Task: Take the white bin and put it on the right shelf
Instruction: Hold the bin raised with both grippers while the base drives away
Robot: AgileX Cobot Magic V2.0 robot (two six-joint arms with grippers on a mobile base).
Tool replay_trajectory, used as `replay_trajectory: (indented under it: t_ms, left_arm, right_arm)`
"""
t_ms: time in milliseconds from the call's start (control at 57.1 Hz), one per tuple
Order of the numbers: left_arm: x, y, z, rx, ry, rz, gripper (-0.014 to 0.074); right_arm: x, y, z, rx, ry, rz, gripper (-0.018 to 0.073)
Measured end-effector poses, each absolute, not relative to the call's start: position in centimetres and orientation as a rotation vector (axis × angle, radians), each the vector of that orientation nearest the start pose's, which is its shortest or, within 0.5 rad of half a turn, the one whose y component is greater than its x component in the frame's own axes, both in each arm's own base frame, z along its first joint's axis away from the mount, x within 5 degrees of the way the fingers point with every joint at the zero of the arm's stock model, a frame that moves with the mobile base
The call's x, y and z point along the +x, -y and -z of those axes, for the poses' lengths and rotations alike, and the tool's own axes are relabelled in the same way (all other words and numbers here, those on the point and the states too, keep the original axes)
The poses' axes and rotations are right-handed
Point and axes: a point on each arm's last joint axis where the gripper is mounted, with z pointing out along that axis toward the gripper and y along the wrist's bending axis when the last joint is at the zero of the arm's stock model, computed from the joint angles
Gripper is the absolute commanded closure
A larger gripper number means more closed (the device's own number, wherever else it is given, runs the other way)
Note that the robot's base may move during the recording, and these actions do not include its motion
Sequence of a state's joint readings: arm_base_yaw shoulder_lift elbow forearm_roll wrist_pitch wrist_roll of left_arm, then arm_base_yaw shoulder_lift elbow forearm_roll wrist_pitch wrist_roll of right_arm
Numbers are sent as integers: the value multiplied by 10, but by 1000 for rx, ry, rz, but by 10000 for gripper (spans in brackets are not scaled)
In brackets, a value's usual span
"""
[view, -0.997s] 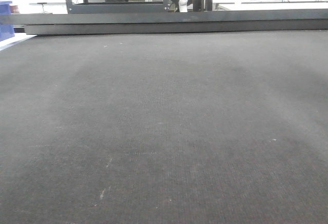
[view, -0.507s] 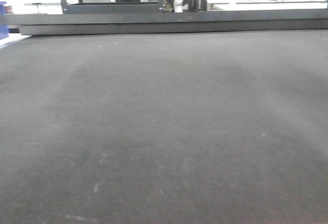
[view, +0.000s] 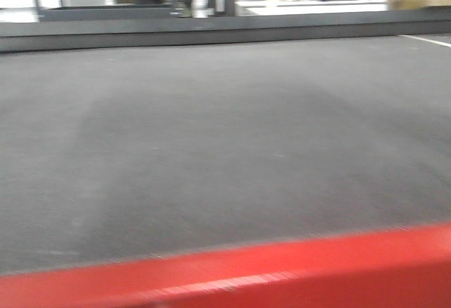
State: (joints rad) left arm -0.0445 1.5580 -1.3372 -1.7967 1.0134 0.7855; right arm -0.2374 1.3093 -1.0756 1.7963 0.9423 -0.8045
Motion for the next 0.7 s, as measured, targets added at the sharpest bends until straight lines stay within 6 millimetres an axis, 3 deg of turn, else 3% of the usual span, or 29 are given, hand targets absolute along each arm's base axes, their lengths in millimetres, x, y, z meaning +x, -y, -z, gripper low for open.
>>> replay_trajectory:
  t_ms: [700]
  left_arm:
    - [330, 97, -404, 46, -1711, 1639, 722]
  right_arm:
    - [287, 0, -396, 391, -1606, -1245, 490]
